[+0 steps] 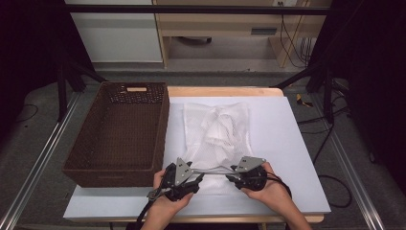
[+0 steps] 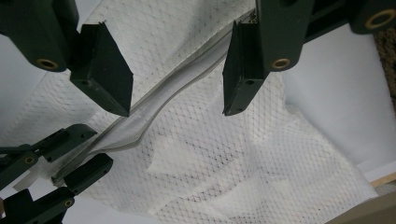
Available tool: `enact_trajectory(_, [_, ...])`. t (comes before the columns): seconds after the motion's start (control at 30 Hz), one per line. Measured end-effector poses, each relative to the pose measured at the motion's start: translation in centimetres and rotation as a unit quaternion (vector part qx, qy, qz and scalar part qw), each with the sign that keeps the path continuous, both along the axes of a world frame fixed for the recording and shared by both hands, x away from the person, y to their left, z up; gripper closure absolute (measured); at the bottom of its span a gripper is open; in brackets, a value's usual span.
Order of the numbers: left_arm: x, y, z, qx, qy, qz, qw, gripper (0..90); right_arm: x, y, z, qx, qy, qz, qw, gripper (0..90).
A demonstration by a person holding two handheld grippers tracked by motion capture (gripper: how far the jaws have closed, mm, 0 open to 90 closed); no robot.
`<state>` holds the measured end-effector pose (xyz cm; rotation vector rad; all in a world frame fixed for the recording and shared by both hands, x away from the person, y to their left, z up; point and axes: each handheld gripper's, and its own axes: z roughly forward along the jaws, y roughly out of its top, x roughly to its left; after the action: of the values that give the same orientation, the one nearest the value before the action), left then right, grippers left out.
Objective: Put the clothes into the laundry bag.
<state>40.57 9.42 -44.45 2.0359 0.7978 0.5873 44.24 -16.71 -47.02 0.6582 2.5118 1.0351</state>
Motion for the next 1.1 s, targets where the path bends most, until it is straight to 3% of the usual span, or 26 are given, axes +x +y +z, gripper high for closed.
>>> enact_trajectory(0.17, [-0.1,0.0,0.1,-0.008,-0.003,0.001,1.0,38.0,-0.5,-0.3,0.3,0.009,-0.003,0.005,0.9999,46.9])
enact_trajectory(0.47, [0.2,0.1,0.5,-0.04,0.015,0.014,0.999,20.2,-0.4,-2.1,1.8,0.057,-0.032,-0.037,0.9972,22.1])
enact_trajectory(0.67, [0.1,0.2,1.1,-0.051,0.011,0.011,0.9986,17.2,0.0,-3.6,2.8,0.099,-0.051,-0.083,0.9903,13.8])
enact_trajectory(1.0, [-0.1,0.8,2.5,-0.074,0.006,0.01,0.9972,12.0,0.5,-5.4,3.6,0.136,-0.078,-0.159,0.9748,7.3])
enact_trajectory(1.1, [0.0,1.0,2.6,-0.08,0.01,0.011,0.9967,11.5,0.6,-5.7,3.7,0.142,-0.079,-0.17,0.9718,7.0])
